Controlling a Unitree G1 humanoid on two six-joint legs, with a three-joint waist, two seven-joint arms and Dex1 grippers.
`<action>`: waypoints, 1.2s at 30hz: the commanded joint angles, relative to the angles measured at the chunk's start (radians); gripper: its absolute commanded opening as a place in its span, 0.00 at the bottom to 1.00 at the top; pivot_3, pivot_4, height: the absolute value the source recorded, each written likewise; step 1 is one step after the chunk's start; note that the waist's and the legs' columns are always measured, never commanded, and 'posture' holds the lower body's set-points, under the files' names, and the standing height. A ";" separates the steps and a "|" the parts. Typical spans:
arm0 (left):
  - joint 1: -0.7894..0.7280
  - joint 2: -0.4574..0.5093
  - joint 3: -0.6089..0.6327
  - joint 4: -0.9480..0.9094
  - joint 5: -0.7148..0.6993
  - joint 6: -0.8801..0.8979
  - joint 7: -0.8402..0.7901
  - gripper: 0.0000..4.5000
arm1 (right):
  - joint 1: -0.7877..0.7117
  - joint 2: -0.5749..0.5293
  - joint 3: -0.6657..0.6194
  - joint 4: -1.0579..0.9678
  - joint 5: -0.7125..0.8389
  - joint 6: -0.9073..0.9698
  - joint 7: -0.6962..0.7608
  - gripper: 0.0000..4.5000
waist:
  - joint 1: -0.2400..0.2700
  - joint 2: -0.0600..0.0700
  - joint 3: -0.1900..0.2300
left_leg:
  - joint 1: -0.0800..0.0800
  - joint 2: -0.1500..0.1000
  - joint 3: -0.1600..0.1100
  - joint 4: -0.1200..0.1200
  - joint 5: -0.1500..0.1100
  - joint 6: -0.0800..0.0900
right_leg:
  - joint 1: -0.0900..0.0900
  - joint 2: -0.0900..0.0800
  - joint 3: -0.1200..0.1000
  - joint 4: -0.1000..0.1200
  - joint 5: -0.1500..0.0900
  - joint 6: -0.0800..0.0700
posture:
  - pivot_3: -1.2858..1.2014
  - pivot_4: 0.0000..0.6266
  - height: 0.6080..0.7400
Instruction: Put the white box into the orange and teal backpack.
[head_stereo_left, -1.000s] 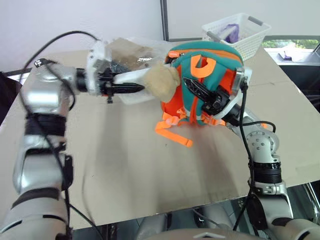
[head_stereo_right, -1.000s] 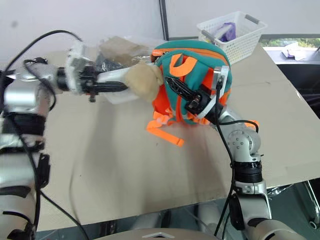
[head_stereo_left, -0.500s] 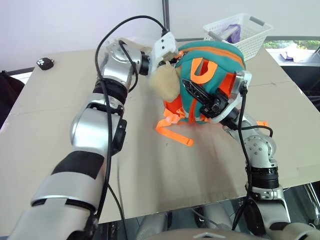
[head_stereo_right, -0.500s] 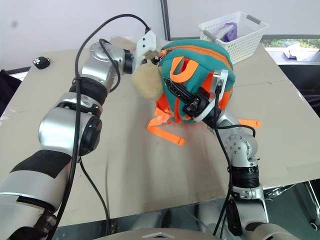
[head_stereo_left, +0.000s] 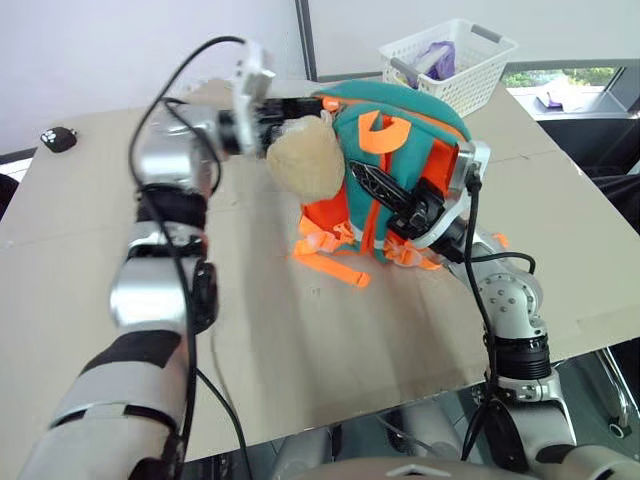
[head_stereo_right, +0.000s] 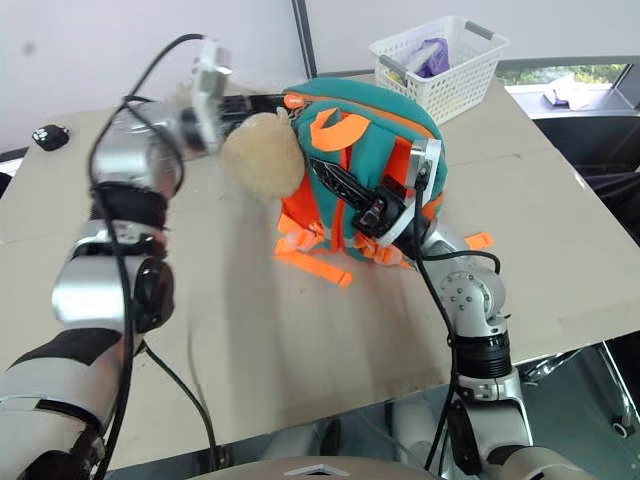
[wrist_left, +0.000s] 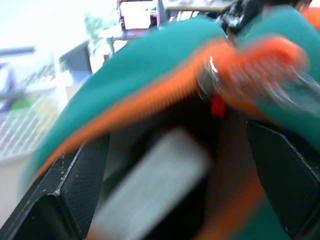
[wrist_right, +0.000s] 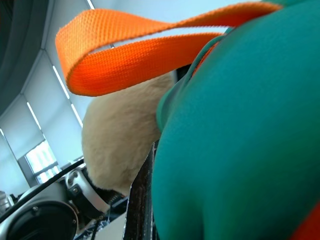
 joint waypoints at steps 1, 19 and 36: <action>0.074 0.113 0.083 -0.237 -0.063 0.124 0.064 0.99 | -0.023 0.001 -0.008 -0.004 0.010 -0.011 0.011 0.00 | 0.005 -0.001 0.000 | 0.000 0.000 0.000 0.000 0.000 0.000 | 0.000 0.000 0.000 0.000 0.000 0.000 | 0.52 0.24 1.00; 0.440 0.109 0.154 -0.905 -0.481 0.654 0.384 0.99 | -0.028 0.013 0.007 0.010 0.000 -0.017 0.012 0.00 | 0.031 -0.002 -0.002 | 0.000 -0.003 -0.004 0.005 0.000 0.000 | 0.003 -0.002 -0.004 -0.002 0.000 0.000 | 0.52 0.24 1.00; 0.408 0.119 0.144 -0.785 -0.418 0.465 0.411 0.07 | -0.027 0.024 0.000 0.003 -0.001 -0.025 0.004 0.00 | 0.032 -0.002 -0.002 | 0.000 -0.003 -0.003 0.005 0.000 0.000 | 0.003 -0.002 -0.003 -0.002 0.000 0.000 | 0.52 0.24 1.00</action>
